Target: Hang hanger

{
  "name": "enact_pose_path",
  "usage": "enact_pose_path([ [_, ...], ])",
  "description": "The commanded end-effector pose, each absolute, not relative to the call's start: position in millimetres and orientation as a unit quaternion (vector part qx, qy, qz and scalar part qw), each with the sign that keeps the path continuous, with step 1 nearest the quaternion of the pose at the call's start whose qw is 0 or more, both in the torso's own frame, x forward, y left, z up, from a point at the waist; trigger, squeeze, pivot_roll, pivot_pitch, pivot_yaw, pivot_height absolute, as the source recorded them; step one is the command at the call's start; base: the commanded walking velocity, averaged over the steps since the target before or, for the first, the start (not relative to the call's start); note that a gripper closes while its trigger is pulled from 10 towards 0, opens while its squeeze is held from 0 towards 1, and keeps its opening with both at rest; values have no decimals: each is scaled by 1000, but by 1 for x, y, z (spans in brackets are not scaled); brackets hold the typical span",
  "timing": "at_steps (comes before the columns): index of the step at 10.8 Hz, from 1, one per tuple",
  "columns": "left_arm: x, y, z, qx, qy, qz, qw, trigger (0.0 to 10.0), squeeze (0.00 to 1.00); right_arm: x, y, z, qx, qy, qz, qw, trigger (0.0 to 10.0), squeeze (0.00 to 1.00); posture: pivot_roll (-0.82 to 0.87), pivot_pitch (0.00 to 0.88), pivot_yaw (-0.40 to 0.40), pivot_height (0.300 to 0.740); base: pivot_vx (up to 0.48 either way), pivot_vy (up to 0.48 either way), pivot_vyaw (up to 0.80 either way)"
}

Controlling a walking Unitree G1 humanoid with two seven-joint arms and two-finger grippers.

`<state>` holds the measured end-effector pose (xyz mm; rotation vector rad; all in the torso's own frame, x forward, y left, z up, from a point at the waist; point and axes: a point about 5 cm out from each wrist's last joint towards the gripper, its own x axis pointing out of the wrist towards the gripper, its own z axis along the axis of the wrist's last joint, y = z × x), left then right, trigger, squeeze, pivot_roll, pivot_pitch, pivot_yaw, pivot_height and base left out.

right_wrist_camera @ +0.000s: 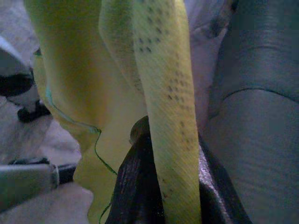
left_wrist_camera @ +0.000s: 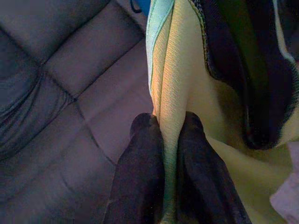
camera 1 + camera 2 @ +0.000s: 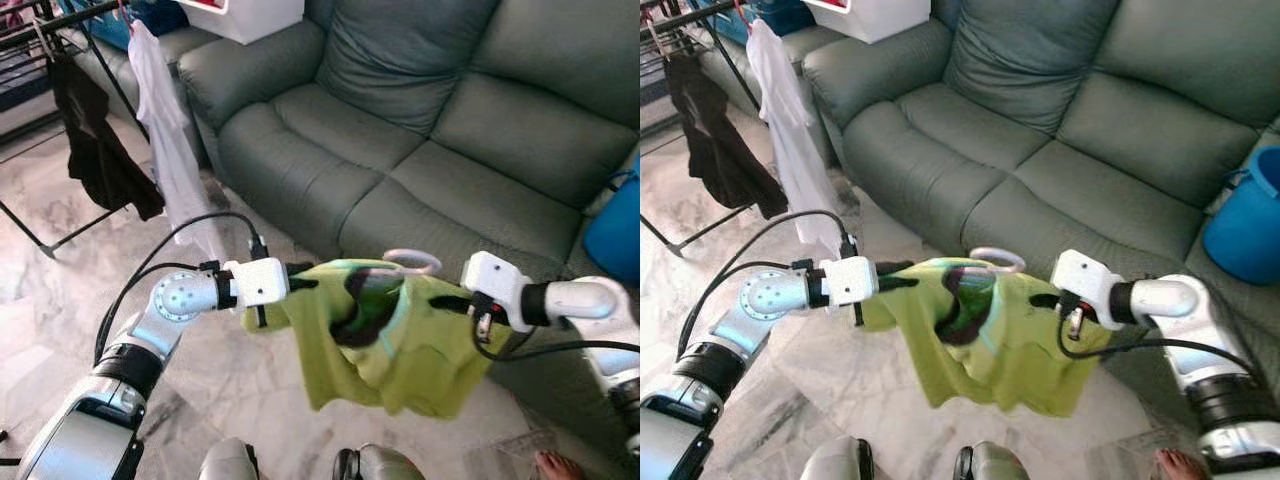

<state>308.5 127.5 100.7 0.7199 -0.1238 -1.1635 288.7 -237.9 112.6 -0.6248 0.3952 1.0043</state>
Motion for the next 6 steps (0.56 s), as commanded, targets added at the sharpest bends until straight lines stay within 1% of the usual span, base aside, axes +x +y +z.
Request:
enact_pose_path([
  [1, 316, 129, 106, 333, -63, -516, 787, 10000, 1000, 296, -237, 121, -290, 155, 454, 828, 0, 0, -119, 37, -14, 740, 0, 0, 0],
  [2, 319, 132, 109, 350, -67, -509, 783, 10000, 1000, 301, -237, 122, -281, 152, 441, 839, 0, 0, -116, 53, -1, 740, 0, 0, 0],
  [4, 321, 141, 111, 388, -73, -503, 769, 10000, 1000, 300, -235, 109, -278, 173, 430, 841, 0, 0, -116, 20, 15, 740, 0, 0, 0],
  [5, 320, 140, 114, 390, -86, -506, 765, 10000, 1000, 299, -231, 98, -277, 175, 417, 848, 0, 0, -102, 13, 22, 740, 0, 0, 0],
  [6, 320, 142, 113, 392, -87, -495, 770, 10000, 1000, 302, -228, 92, -264, 180, 384, 866, 0, 0, -100, 10, 23, 740, 0, 0, 0],
])
